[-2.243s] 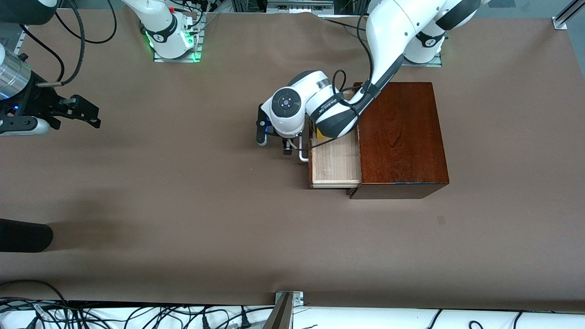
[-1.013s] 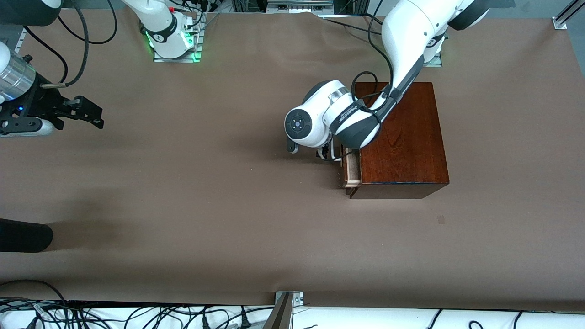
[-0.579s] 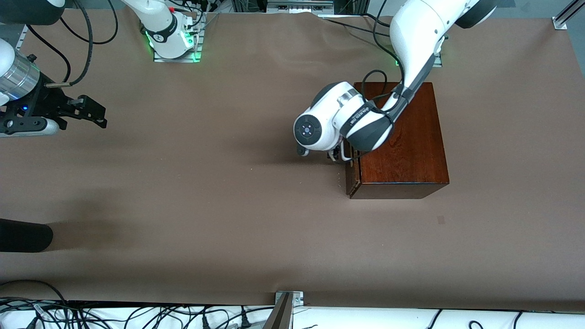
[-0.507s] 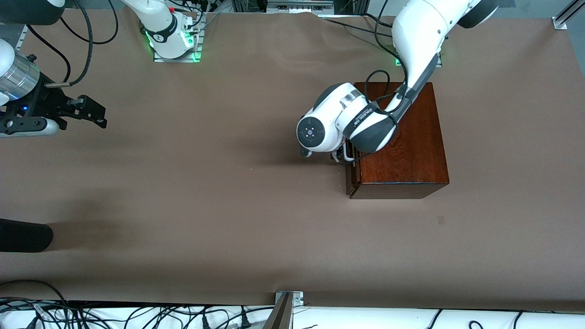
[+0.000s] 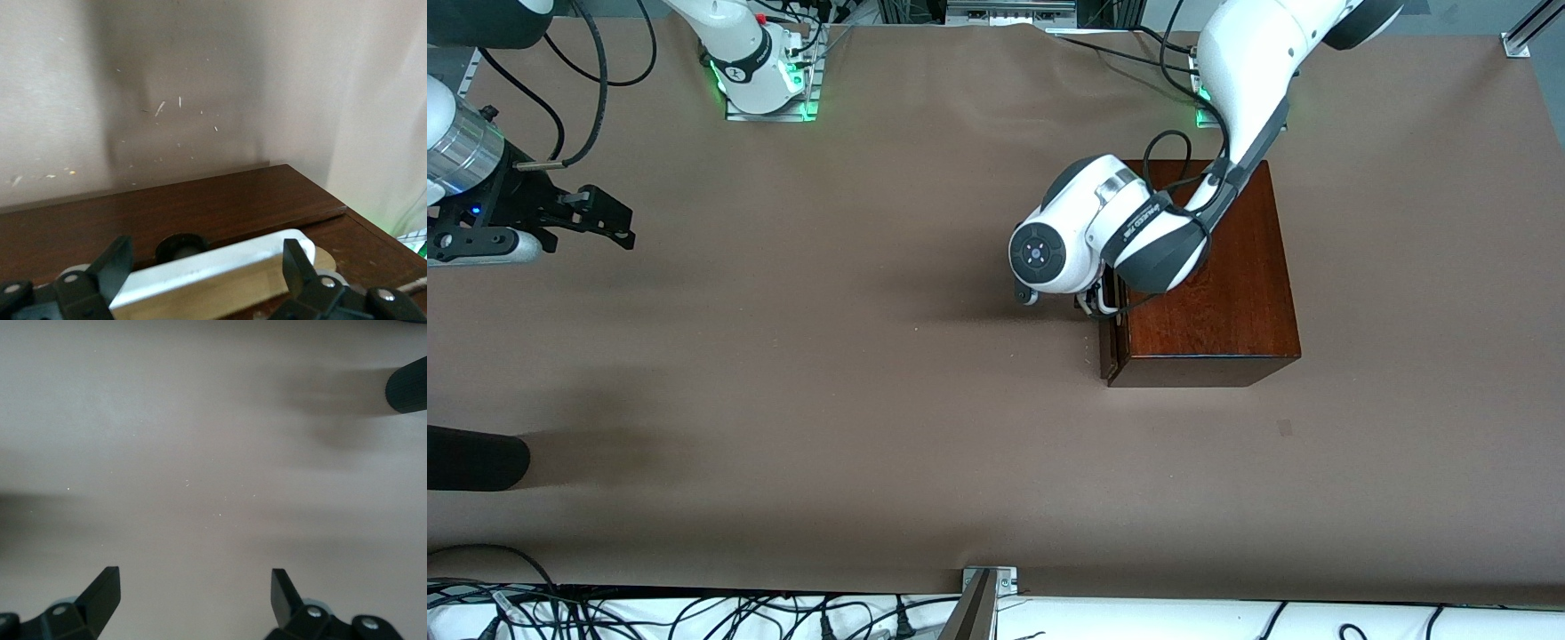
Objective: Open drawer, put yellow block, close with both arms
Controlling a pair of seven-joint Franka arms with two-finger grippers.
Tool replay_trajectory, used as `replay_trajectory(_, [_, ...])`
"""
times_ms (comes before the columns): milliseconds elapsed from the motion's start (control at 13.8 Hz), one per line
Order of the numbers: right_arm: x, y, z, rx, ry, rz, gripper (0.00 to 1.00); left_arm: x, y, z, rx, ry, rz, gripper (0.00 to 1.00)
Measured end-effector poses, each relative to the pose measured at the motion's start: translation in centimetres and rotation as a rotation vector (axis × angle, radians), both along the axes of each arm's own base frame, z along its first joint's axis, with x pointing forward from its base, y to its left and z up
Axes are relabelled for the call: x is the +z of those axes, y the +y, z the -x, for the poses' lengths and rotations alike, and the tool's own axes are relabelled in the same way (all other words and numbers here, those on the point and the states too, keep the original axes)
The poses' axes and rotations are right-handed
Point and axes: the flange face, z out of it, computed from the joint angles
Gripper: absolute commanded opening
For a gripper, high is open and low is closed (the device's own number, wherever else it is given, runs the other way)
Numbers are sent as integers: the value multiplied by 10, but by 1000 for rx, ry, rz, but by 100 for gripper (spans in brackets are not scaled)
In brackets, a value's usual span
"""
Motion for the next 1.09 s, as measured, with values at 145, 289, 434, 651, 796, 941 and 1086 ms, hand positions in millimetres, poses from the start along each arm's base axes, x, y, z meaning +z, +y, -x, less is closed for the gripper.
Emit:
replay_trajectory(145, [0, 0, 0, 0, 0, 0, 100, 47, -1, -3, 50, -66, 45, 100])
replay_trajectory(289, [0, 0, 0, 0, -1, 0, 100, 102, 14, -9, 155, -140, 83, 100])
replay_trajectory(434, [0, 0, 0, 0, -1, 0, 100, 156, 61, -29, 263, -219, 104, 100])
replay_trajectory(651, [0, 0, 0, 0, -1, 0, 100, 215, 157, -51, 416, -274, 80, 100])
replay_trajectory(796, [0, 0, 0, 0, -1, 0, 100, 239, 217, -63, 515, -296, 69, 100])
replay_trajectory(941, [0, 0, 0, 0, -1, 0, 100, 258, 267, -74, 604, -324, 65, 100])
replay_trajectory(1086, [0, 0, 0, 0, -1, 0, 100, 267, 309, -77, 717, -307, 109, 100])
